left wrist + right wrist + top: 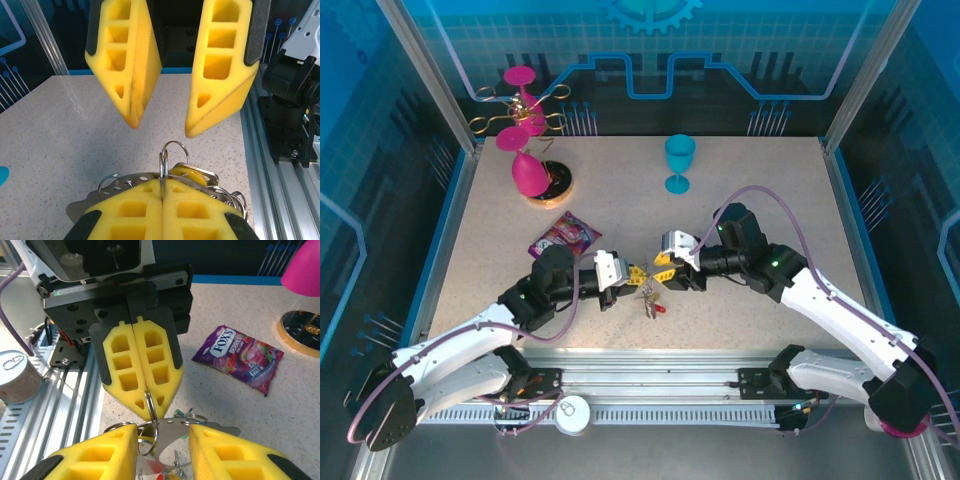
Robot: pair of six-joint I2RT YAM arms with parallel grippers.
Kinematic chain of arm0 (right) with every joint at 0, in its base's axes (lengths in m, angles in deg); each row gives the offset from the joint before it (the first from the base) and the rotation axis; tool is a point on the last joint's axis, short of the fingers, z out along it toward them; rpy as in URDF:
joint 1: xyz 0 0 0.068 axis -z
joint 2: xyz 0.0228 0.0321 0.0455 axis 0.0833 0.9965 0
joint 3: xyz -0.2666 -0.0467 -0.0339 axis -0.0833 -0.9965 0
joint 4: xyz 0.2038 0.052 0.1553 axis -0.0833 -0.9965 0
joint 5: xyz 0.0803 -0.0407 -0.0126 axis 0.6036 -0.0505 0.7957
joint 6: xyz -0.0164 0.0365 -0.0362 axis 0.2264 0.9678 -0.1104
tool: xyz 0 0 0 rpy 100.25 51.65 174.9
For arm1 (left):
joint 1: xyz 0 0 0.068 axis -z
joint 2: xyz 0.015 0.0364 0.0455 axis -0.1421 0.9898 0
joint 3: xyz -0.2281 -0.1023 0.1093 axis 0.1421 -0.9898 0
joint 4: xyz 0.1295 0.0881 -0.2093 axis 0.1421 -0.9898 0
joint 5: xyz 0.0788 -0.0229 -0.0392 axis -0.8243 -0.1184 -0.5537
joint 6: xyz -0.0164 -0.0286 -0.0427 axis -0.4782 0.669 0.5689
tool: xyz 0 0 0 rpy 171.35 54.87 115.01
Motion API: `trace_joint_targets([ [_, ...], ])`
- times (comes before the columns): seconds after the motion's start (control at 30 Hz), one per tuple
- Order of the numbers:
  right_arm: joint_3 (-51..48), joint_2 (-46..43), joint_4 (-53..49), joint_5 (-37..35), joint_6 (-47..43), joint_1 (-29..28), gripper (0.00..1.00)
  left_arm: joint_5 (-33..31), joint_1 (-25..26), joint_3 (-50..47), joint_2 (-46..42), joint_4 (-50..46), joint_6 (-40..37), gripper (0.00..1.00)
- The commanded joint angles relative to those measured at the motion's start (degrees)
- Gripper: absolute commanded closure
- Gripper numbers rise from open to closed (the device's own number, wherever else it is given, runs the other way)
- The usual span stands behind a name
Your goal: Put the keys on the keyring
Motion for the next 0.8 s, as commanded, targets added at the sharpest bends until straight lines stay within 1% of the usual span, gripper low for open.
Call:
trace_joint_targets([
  [0.0, -0.5, 0.4, 4.1, 4.5, 2.6, 0.4, 0.66, 2.6, 0.2, -0.4, -0.8, 5.2, 1.5, 1.00],
  [0.17, -1.0, 1.9, 5.4, 5.0, 3.1, 0.3, 0.68, 2.9, 0.2, -0.7, -0.5, 6.7, 2.1, 1.00],
  [0.23, -1.2, 2.2, 6.3, 5.5, 3.6, 0.4, 0.70, 3.2, 0.2, -0.9, -0.4, 7.2, 2.4, 1.00],
  [0.37, -1.3, 3.0, 6.7, 5.8, 3.6, 0.3, 0.77, 3.6, 0.2, -1.2, -0.2, 8.7, 3.1, 1.00],
  [0.53, -1.8, 3.4, 6.4, 5.5, 3.1, 0.3, 0.79, 3.8, 0.2, -1.5, -0.1, 10.1, 3.7, 1.00],
  [0.6, -1.9, 3.5, 6.3, 5.6, 3.0, 0.4, 0.85, 3.9, 0.3, -1.5, 0.0, 10.6, 3.9, 1.00],
  [0.7, -1.5, 3.8, 6.0, 6.7, 2.7, 0.4, 1.00, 3.8, 0.3, -1.6, 0.2, 11.2, 4.0, 1.00],
  [0.77, -0.9, 4.0, 4.9, 7.2, 1.9, 0.4, 1.00, 3.1, 0.2, -1.6, 0.2, 11.2, 4.0, 1.00],
])
